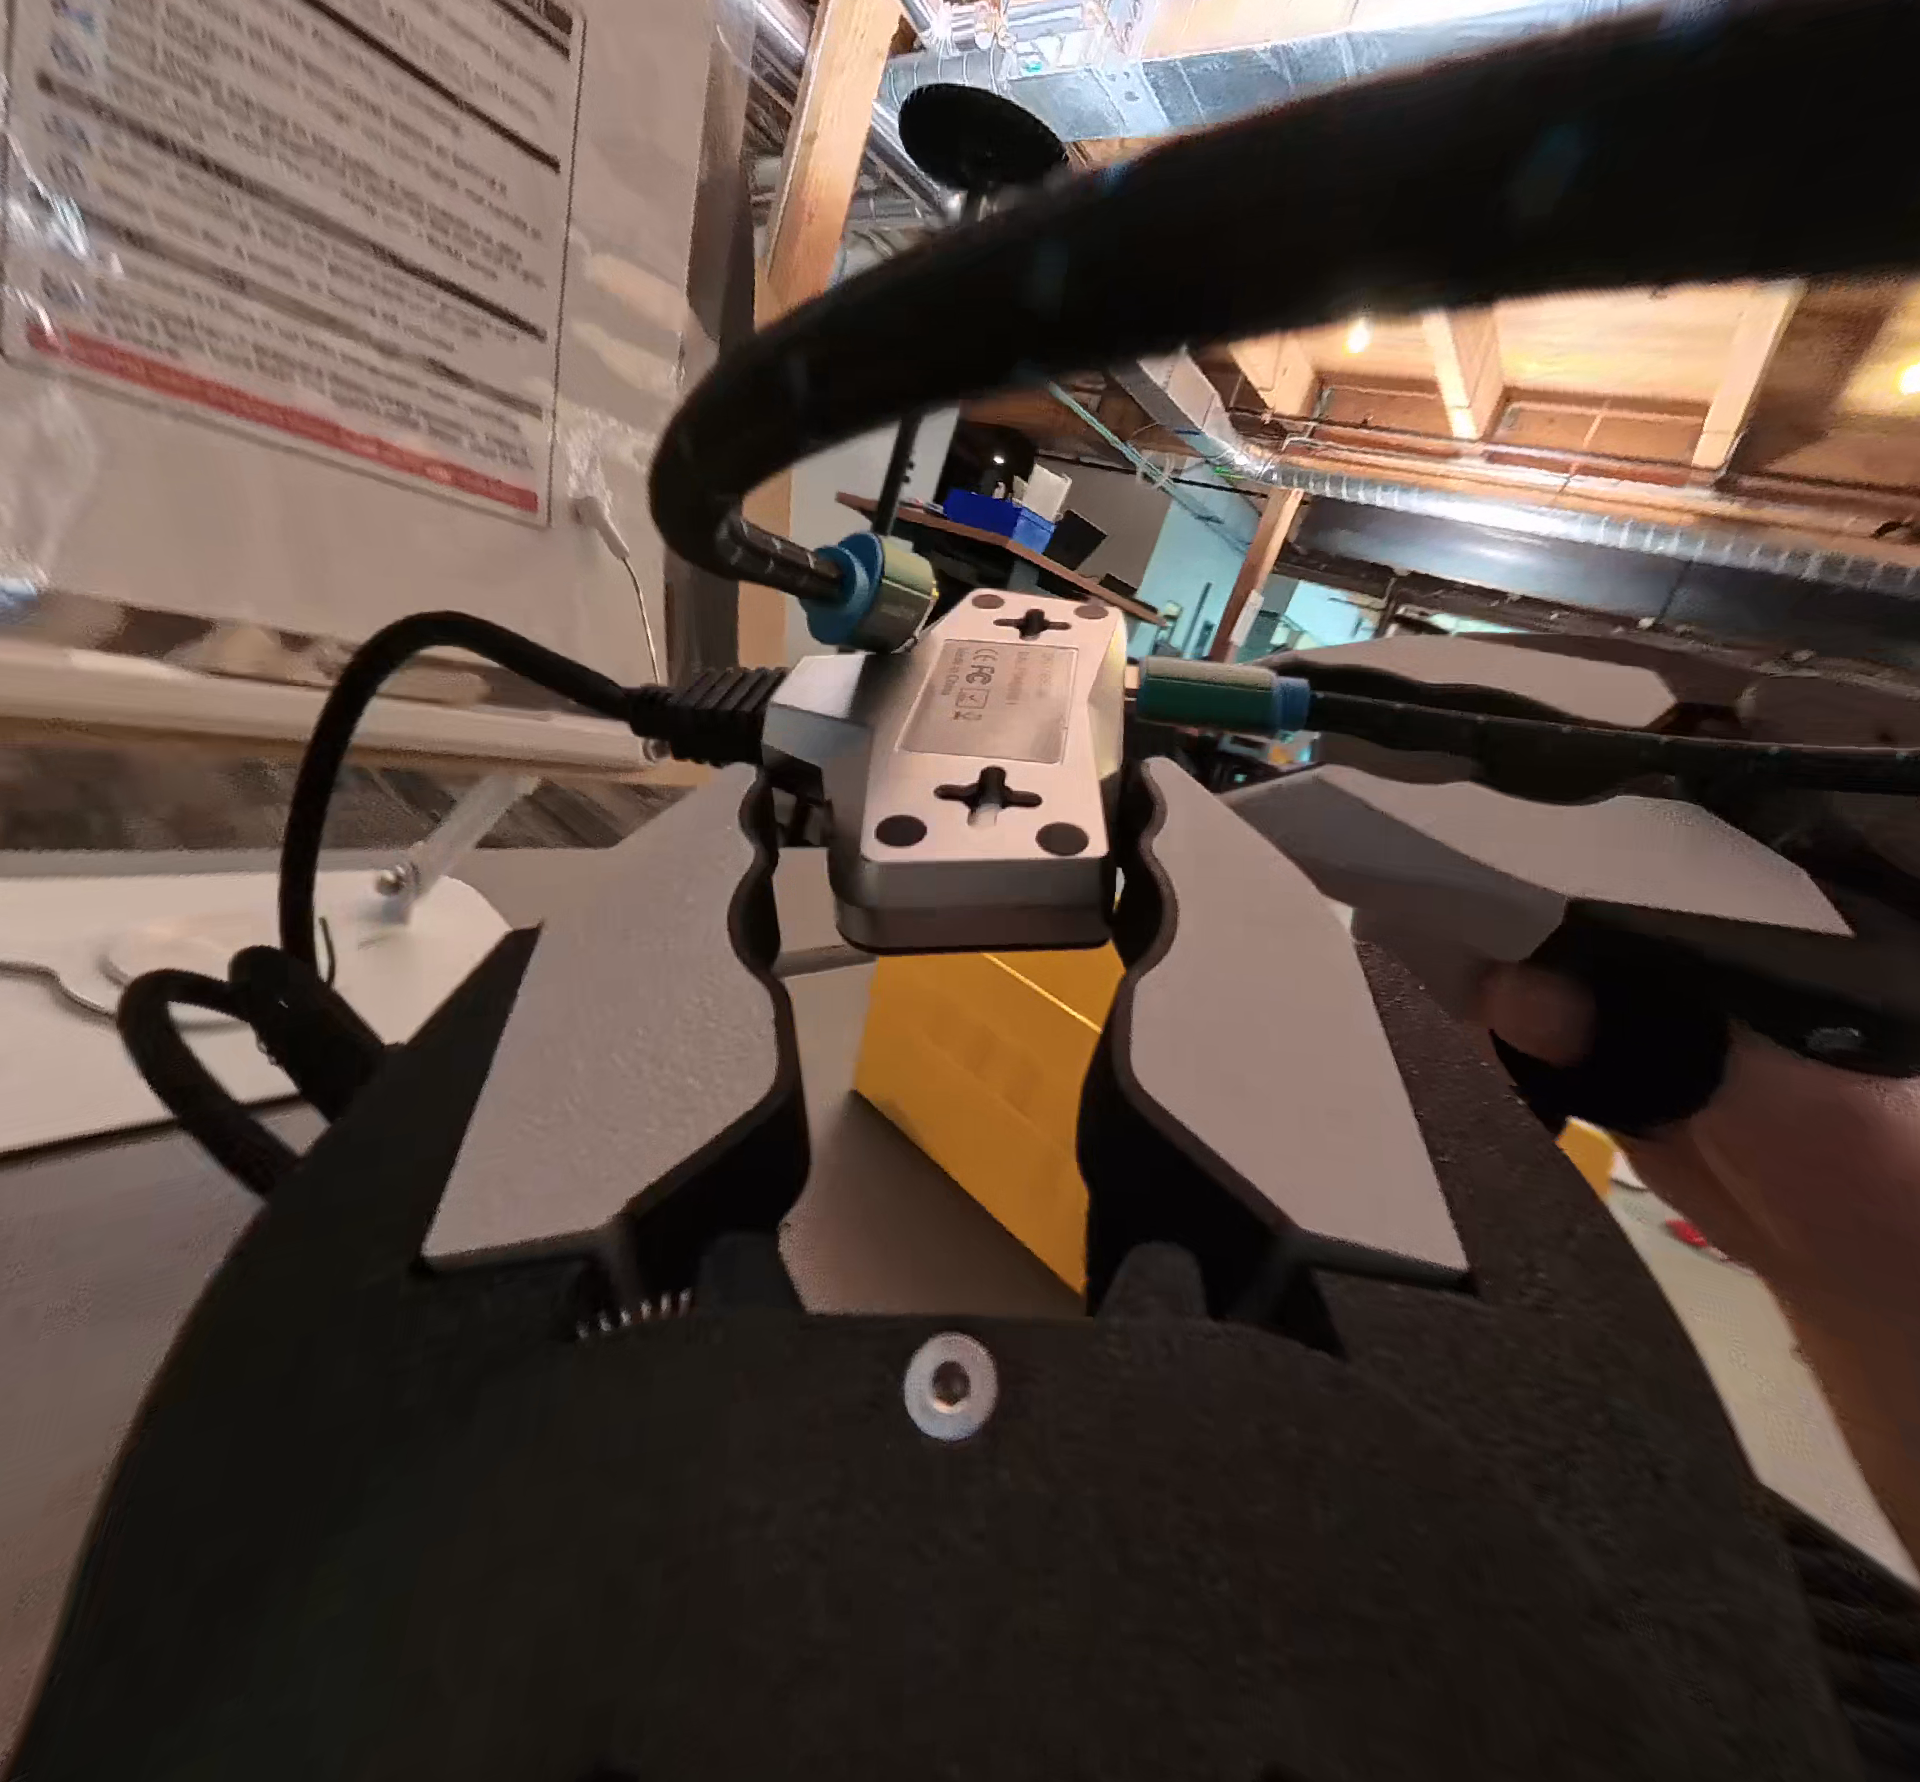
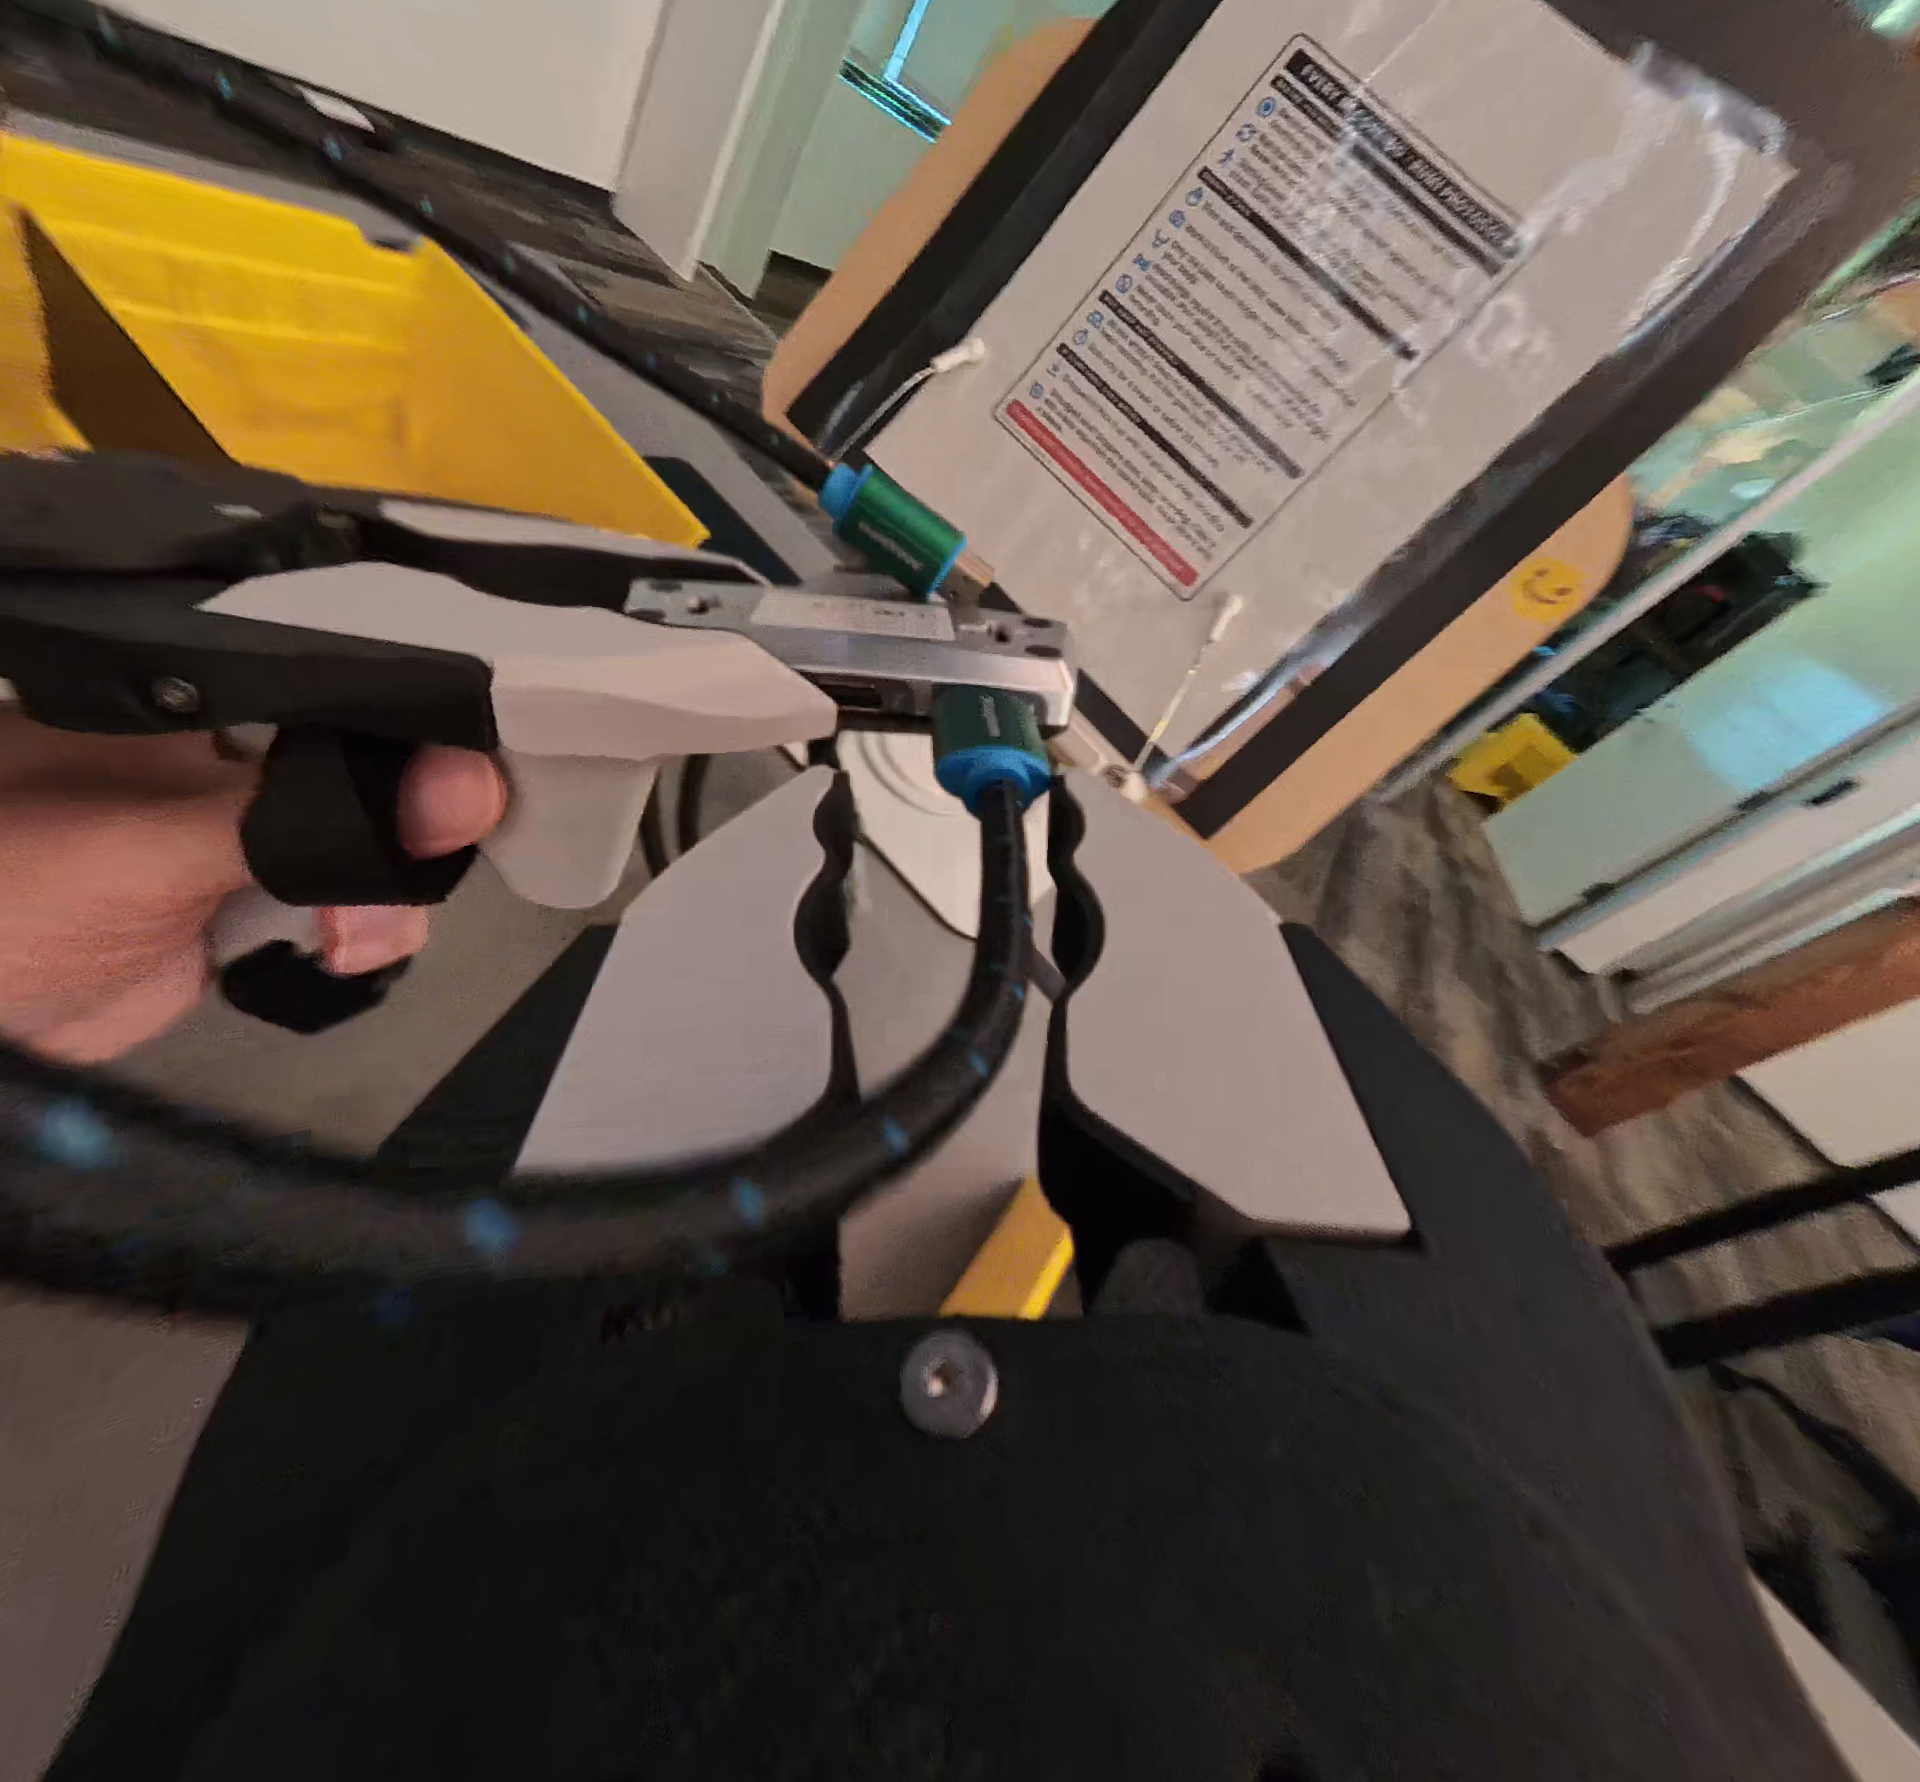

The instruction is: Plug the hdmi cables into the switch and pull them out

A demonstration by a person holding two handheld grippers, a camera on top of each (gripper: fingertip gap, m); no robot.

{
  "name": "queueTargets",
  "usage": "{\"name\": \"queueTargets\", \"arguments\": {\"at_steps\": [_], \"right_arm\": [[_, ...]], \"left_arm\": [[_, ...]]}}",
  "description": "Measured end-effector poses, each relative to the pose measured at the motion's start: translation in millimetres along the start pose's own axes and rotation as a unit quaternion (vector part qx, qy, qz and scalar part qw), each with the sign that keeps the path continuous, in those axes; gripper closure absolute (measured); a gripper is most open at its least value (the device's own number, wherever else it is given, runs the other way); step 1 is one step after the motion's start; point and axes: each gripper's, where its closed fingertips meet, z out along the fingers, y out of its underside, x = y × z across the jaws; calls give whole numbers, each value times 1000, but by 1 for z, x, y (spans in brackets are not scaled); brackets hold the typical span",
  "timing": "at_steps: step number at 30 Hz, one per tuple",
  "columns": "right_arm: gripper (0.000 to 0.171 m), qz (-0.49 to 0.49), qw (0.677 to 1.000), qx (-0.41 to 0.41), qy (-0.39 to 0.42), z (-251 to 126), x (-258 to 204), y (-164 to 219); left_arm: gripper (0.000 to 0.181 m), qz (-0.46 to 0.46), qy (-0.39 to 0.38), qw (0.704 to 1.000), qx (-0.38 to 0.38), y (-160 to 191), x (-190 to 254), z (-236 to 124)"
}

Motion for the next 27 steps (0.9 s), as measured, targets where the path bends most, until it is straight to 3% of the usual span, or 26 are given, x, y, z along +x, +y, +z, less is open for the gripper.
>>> {"name": "queueTargets", "arguments": {"at_steps": [1,6,10,17,25,27], "right_arm": [[135,-14,1000,0,19,-1,1,0],[134,-1,995,65,70,-11,6,-8],[148,9,994,89,68,-15,9,-8],[136,38,995,60,74,-14,10,9],[138,32,984,159,76,-25,4,-6],[137,22,988,128,86,-23,5,0]], "left_arm": [[118,20,-4,1000,2,-1,1,0],[118,63,2,998,3,-1,10,-1],[118,74,14,997,-1,3,14,0],[118,88,11,996,-3,8,12,-2],[118,84,7,996,4,8,10,-3],[119,81,8,997,9,5,11,-4]]}}
